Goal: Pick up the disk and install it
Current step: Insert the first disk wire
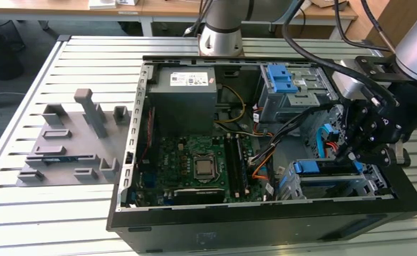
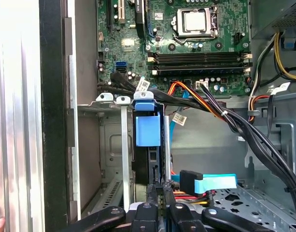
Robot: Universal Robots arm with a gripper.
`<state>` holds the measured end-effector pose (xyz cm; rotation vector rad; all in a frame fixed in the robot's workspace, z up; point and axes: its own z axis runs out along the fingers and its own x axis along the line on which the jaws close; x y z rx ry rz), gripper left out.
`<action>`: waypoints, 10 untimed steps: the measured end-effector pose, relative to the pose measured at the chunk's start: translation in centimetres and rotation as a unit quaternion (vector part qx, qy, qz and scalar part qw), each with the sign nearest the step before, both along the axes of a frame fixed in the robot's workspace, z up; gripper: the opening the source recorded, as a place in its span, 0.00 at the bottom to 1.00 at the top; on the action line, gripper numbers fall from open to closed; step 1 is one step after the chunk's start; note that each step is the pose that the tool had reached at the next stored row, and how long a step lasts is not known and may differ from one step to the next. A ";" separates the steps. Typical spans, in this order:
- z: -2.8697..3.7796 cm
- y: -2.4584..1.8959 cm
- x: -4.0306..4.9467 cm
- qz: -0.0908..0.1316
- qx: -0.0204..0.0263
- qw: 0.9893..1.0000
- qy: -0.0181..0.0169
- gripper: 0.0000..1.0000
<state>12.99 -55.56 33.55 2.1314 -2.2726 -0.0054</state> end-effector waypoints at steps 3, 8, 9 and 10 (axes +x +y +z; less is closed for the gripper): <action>0.02 0.00 0.04 0.000 0.000 1.000 0.000 0.16; 0.02 -0.09 0.05 0.000 0.000 1.000 0.000 0.16; 0.02 -0.09 0.05 -0.001 0.000 1.000 0.000 0.16; 0.01 -0.09 0.05 -0.001 0.000 1.000 0.000 0.16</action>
